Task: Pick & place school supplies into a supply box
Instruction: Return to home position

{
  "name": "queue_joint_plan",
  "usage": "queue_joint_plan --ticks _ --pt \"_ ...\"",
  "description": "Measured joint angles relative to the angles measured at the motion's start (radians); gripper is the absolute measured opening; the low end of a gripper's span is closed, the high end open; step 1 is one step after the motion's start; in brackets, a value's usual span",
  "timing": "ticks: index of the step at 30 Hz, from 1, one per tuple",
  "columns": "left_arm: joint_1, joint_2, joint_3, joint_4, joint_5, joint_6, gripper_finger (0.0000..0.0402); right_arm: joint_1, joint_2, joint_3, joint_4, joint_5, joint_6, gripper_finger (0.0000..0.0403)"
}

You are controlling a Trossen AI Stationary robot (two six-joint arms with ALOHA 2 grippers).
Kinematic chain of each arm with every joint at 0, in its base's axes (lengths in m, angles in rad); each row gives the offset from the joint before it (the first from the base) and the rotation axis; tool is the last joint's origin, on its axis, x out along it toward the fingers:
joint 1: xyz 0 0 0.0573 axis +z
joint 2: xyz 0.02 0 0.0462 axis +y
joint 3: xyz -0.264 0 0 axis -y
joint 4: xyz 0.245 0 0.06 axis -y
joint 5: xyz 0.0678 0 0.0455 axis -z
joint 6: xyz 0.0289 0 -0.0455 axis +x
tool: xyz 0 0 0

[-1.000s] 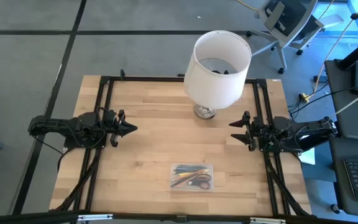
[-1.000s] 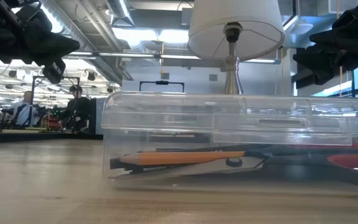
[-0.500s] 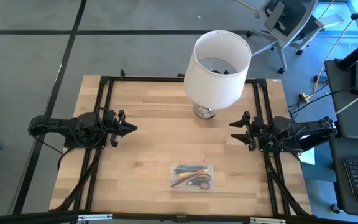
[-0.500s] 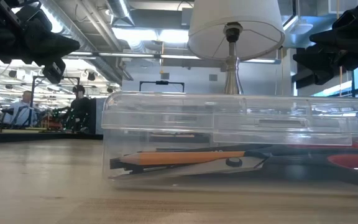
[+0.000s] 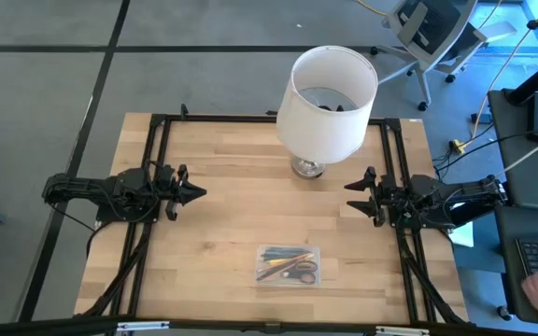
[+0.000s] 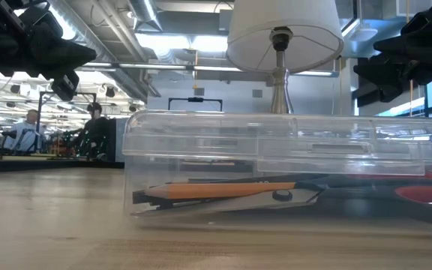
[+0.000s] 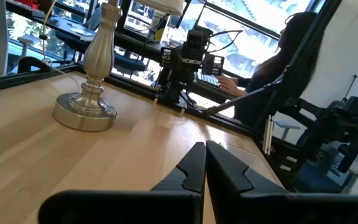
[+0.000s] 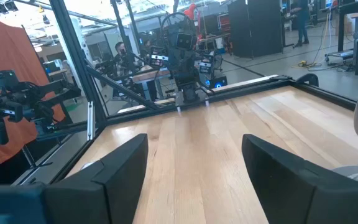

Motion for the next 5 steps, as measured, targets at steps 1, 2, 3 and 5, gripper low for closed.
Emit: queue_joint_plan --ticks 1,2,3,5 --pt "0.000 0.000 0.000 0.000 0.000 0.000 0.0006 0.000 0.000 0.000 0.000 0.000 0.000 0.0265" --pt "0.000 0.000 0.000 0.000 0.000 0.000 0.0006 0.000 0.000 0.000 0.000 0.000 0.001 0.0265" --pt "0.000 0.000 0.000 0.000 0.000 0.000 0.0006 0.000 0.000 0.000 0.000 0.000 0.001 0.0265" --pt "0.000 0.000 0.000 0.000 0.000 0.000 0.0006 0.000 0.000 0.000 0.000 0.000 0.000 0.0265"
